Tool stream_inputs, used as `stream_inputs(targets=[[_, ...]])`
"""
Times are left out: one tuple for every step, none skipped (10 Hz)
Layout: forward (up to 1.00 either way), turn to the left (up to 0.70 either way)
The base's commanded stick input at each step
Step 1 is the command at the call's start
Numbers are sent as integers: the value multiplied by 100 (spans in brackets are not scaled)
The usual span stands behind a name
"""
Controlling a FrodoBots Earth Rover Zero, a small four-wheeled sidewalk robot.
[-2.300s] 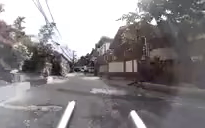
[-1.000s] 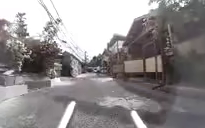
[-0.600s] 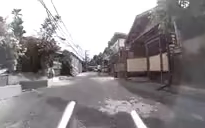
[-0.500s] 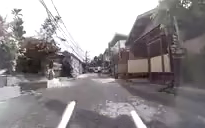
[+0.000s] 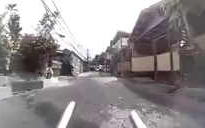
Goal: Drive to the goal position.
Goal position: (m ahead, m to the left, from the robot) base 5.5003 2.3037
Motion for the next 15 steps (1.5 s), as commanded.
stream_inputs(targets=[[85, 0], [85, 0], [85, 0], [85, 0], [85, 0], [85, 0], [85, 0], [85, 0], [85, 0], [85, 0], [85, 0], [0, 0], [0, 0], [0, 0], [0, 0]])
